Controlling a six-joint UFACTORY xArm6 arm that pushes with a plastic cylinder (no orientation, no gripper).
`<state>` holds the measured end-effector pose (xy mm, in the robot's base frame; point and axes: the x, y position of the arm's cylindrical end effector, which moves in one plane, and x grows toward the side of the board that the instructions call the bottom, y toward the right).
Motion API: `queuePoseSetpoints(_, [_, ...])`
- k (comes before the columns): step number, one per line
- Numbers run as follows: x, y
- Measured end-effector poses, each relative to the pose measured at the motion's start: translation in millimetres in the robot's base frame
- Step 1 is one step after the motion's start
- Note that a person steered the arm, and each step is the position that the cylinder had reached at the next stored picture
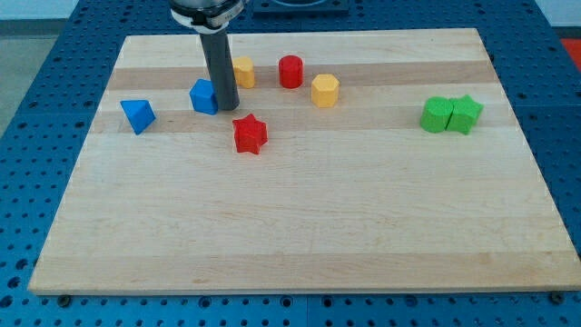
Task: Move the red blocks to the down
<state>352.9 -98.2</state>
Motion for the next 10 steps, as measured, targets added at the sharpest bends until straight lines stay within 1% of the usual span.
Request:
queuePoseSetpoints(1, [-19, 11])
queuePoseSetpoints(2, [-34, -34])
queuePoseSetpoints(3, [-9, -89])
queuePoseSetpoints(4, [-9, -97])
queuePoseSetpoints(5, [-16, -84])
queuePoseSetpoints(6, [-16, -84])
queuePoseSetpoints(7, [-16, -47])
queuePoseSetpoints(8, [-15, 14])
queuePoseSetpoints(9, [-23, 44])
queuePoseSetpoints(10, [-37, 94])
